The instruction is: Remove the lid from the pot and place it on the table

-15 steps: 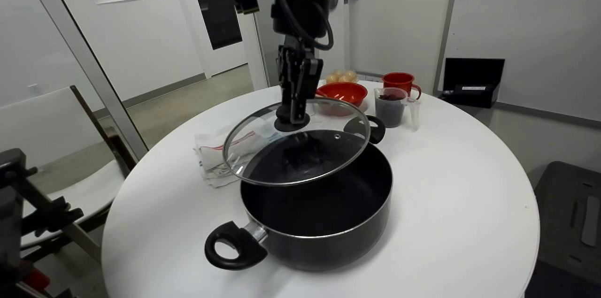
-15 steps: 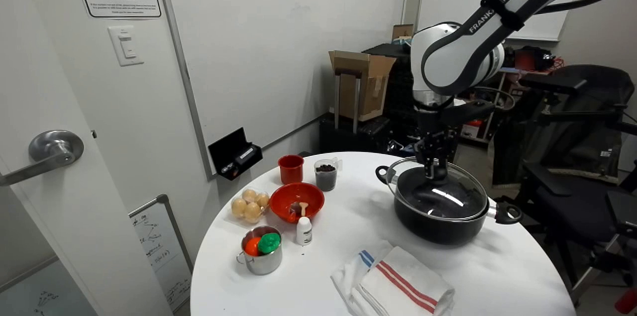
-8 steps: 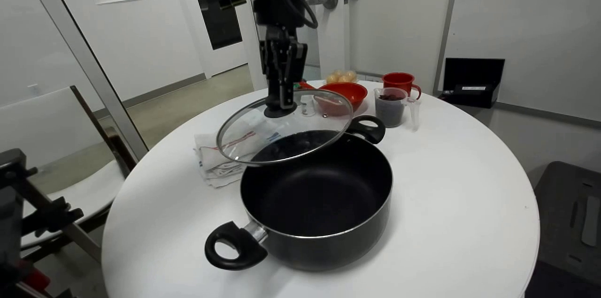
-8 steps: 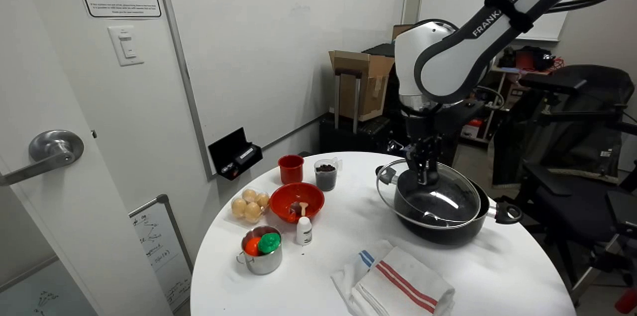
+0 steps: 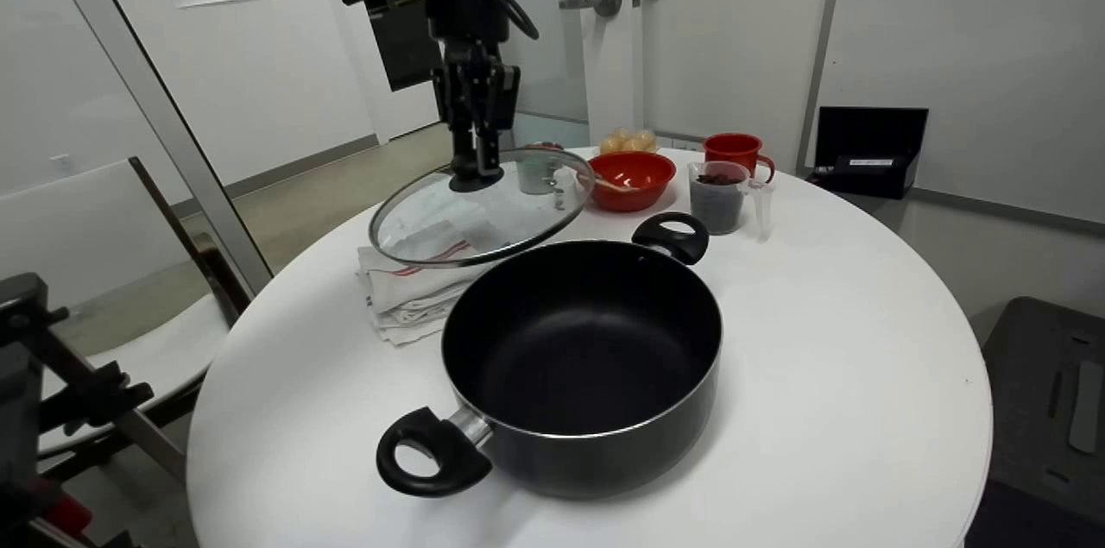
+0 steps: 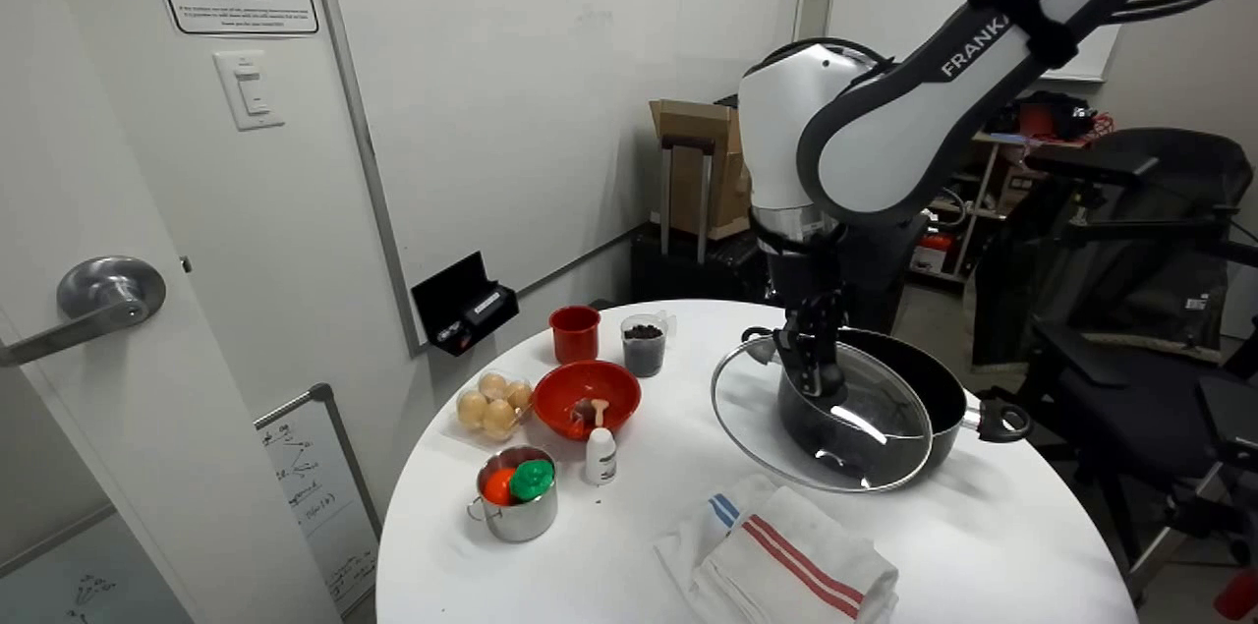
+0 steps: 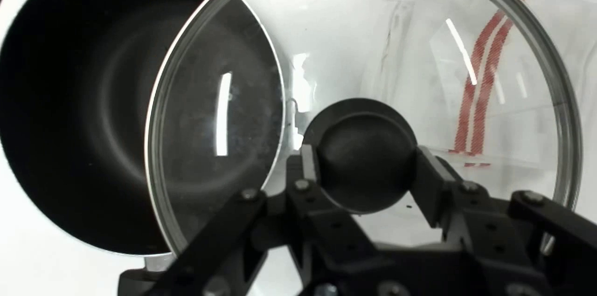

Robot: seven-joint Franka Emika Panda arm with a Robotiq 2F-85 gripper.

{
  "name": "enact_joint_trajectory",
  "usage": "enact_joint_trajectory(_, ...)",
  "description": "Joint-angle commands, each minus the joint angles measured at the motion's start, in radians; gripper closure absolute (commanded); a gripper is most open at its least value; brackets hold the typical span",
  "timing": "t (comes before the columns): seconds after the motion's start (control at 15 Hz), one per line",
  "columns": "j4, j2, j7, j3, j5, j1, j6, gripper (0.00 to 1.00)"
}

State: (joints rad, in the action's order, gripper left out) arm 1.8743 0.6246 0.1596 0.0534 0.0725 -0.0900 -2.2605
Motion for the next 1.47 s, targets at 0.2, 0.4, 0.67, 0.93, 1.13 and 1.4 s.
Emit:
enact_joint_trajectory(0.2, -0.053, 0.023, -0.056, -0.050, 0.044, -0.040, 0.061, 0.75)
enact_joint_trajectory(0.4, -0.076, 0.046, -0.073, -0.063, 0.054, -0.056, 0.062, 0.75)
enact_joint_trajectory(0.67, -0.122, 0.088, -0.104, -0.077, 0.057, -0.063, 0.052, 0.75)
enact_joint_trajectory(0.93, -0.176, 0.141, -0.148, -0.090, 0.048, -0.055, 0.040, 0.75)
enact_joint_trajectory(1.13, -0.218, 0.188, -0.190, -0.104, 0.034, -0.042, 0.037, 0.75)
enact_joint_trajectory(1.4, -0.272, 0.255, -0.225, -0.116, 0.024, -0.029, 0.018, 0.75)
